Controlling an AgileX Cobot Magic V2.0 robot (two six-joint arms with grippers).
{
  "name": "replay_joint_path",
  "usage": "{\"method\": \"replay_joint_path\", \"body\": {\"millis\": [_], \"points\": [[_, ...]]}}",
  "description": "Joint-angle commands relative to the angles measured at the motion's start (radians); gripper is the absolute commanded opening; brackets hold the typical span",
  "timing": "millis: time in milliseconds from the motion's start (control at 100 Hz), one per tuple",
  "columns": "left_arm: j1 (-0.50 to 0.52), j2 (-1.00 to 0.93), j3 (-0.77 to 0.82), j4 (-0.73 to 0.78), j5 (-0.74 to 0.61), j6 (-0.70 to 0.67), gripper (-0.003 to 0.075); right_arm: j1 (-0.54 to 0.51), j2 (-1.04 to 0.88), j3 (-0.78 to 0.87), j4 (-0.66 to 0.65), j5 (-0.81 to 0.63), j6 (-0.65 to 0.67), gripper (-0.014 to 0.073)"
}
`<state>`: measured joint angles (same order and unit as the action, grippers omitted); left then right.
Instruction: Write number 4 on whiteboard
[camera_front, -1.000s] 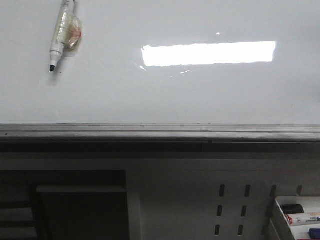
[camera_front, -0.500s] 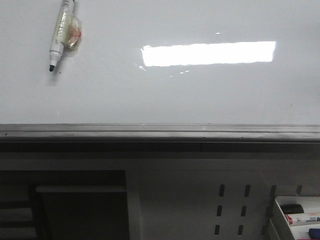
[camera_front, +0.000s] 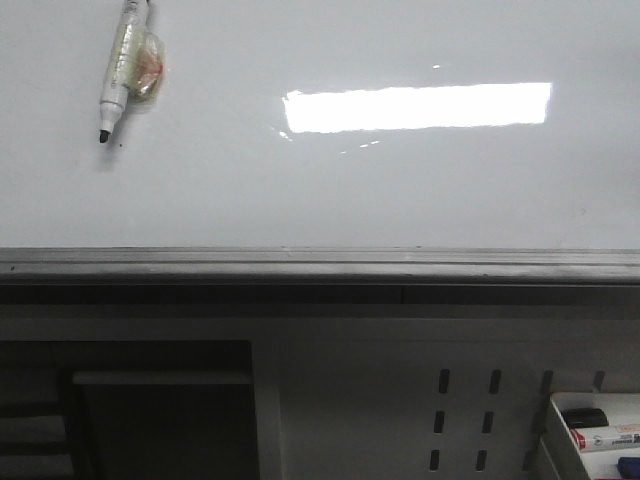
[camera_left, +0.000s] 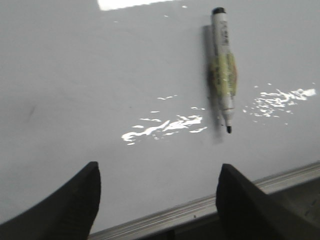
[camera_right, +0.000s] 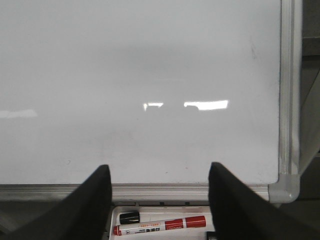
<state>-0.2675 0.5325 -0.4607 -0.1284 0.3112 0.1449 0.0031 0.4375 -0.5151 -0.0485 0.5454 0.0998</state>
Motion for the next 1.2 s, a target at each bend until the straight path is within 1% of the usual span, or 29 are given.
{"method": "replay_joint_path", "body": {"millis": [0, 150, 370, 520, 710, 820, 1190], "points": [[-0.062, 0.068, -0.036, -0.008, -0.138, 0.02, 0.0438, -0.005, 0.012, -0.037, 0.005, -0.08, -0.011, 0.0381], [-0.144, 0.187, -0.036, -0.008, -0.275, 0.02, 0.0438, -0.005, 0.012, -0.037, 0.008, -0.08, -0.011, 0.0381], [-0.19, 0.376, -0.038, -0.01, -0.455, 0.02, 0.0438, -0.005, 0.012, -0.037, 0.008, -0.08, -0.011, 0.0381], [-0.22, 0.484, -0.076, -0.01, -0.483, 0.02, 0.0438, -0.005, 0.012, -0.037, 0.008, -0.08, -0.011, 0.0381], [-0.226, 0.605, -0.138, -0.01, -0.53, 0.02, 0.0438, -0.005, 0.012, -0.037, 0.008, -0.08, -0.011, 0.0381], [-0.226, 0.666, -0.143, -0.01, -0.611, 0.02, 0.0438, -0.005, 0.012, -0.037, 0.008, -0.08, -0.011, 0.0381], [-0.226, 0.795, -0.145, -0.01, -0.792, 0.02, 0.0438, -0.005, 0.012, -0.037, 0.008, -0.08, -0.011, 0.0381]]}}
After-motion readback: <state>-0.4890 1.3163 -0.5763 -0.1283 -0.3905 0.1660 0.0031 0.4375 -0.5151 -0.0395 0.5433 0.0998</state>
